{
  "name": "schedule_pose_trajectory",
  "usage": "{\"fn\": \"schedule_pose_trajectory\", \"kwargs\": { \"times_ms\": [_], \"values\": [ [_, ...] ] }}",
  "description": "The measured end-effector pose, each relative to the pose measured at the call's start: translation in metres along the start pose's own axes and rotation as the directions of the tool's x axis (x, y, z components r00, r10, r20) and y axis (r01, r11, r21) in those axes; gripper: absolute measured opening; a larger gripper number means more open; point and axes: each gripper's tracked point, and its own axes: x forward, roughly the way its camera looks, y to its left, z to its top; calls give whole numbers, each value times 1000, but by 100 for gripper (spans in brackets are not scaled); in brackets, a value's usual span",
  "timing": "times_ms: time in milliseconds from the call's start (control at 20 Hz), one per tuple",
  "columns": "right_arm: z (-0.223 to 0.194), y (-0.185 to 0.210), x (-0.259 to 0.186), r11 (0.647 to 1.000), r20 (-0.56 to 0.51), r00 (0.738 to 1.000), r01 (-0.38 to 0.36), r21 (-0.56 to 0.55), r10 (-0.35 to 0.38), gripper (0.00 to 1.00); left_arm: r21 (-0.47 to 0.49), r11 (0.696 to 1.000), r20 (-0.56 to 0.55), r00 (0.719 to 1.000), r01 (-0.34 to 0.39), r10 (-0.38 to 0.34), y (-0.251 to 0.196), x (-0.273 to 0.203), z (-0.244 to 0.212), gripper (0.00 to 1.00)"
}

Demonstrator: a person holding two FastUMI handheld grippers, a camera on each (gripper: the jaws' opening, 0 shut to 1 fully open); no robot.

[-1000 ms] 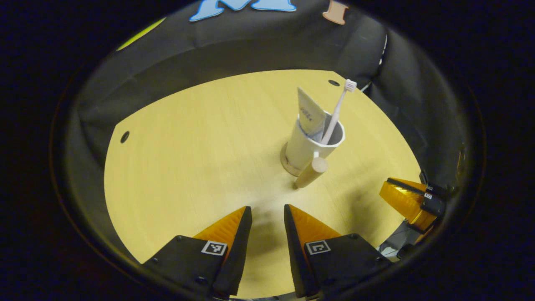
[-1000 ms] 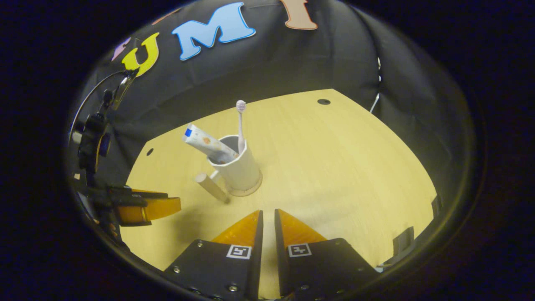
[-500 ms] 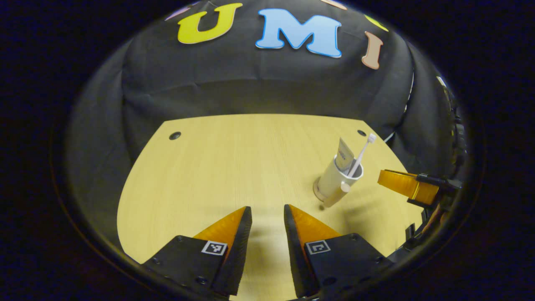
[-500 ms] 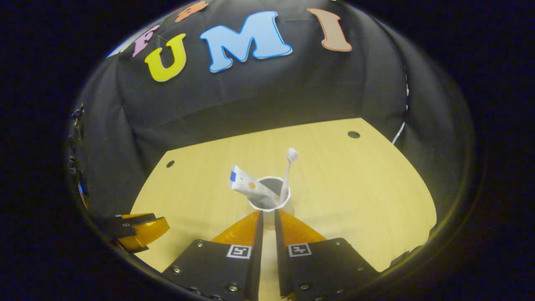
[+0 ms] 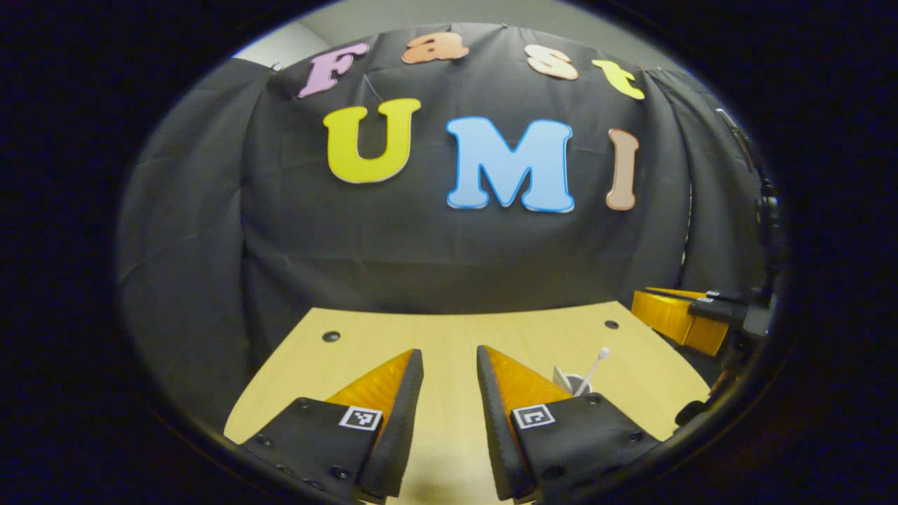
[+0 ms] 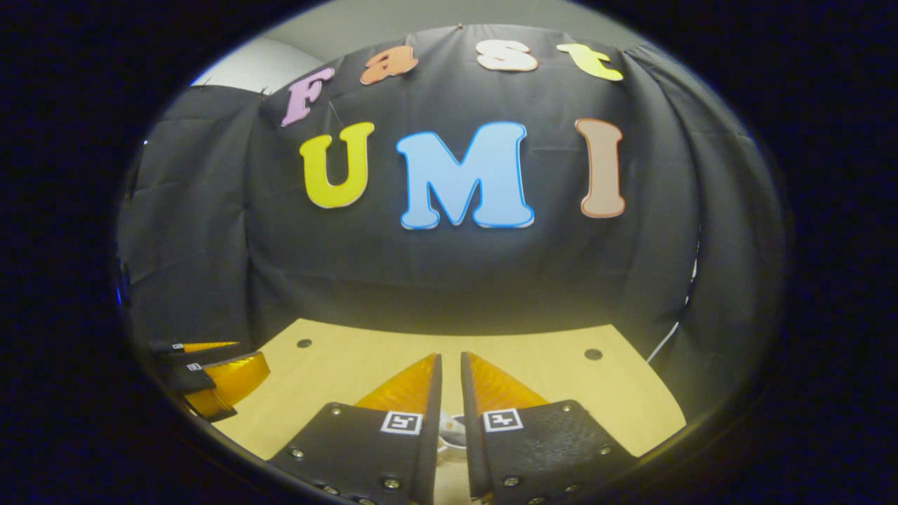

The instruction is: Put the toothbrush and toothpaste on the desktop into the cup, then pick up the cup and place it on the coaster on the desktop.

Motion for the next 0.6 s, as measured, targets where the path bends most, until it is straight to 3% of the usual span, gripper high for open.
{"fn": "schedule_pose_trajectory", "kwargs": {
  "times_ms": [50, 250, 350, 600],
  "values": [
    [14, 1, -4, 1000, 32, 999, -1, 6, 0, 17, -2, 1000, 46, 999, -6, 6, -2, -1, 16, 52],
    [50, 1, -15, 1000, 137, 991, 14, -5, -13, 14, 8, 1000, 179, 984, -16, 15, -3, -11, 57, 52],
    [44, 3, -29, 1000, 166, 986, 20, -15, -18, 17, -10, 1000, 249, 968, -13, 15, -2, -14, 79, 51],
    [40, 1, -29, 999, 174, 984, 33, -10, -31, 16, -31, 999, 272, 962, 12, -3, -1, -17, 88, 51]
  ]
}}
